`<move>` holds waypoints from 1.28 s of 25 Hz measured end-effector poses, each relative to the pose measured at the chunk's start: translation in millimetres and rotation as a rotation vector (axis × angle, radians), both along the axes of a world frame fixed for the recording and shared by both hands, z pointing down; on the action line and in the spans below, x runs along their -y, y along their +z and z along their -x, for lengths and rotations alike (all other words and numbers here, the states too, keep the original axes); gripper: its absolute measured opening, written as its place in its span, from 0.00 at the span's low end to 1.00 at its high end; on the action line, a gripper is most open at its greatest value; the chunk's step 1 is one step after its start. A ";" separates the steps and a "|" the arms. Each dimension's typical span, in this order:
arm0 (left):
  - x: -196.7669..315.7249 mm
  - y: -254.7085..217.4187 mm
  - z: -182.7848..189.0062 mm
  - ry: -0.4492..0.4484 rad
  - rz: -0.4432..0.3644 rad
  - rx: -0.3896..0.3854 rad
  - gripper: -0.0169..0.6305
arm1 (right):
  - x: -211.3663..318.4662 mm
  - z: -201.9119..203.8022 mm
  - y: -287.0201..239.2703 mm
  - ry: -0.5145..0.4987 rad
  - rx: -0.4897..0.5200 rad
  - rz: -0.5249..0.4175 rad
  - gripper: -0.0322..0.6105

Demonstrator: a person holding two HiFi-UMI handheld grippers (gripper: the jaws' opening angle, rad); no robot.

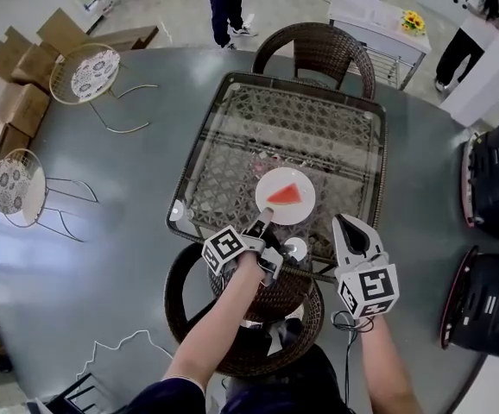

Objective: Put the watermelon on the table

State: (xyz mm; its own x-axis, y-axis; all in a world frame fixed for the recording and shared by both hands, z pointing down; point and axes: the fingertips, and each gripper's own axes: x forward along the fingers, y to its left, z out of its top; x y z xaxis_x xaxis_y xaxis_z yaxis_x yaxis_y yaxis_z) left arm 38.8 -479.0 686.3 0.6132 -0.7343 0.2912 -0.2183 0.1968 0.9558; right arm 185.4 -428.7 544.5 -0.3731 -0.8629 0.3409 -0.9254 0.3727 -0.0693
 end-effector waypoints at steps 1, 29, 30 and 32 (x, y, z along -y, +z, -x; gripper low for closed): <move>2.5 3.2 -1.1 0.000 0.001 0.000 0.05 | -0.5 -1.1 1.9 0.003 -0.001 0.004 0.05; 23.6 51.6 -13.2 0.011 0.087 0.036 0.05 | 10.6 -6.4 14.4 0.032 -0.006 0.025 0.05; 23.8 52.5 -13.3 0.012 0.089 0.037 0.05 | 11.7 -6.2 14.1 0.032 -0.006 0.023 0.05; 24.2 53.3 -13.3 0.012 0.090 0.038 0.05 | 13.4 -5.8 13.2 0.033 -0.005 0.021 0.05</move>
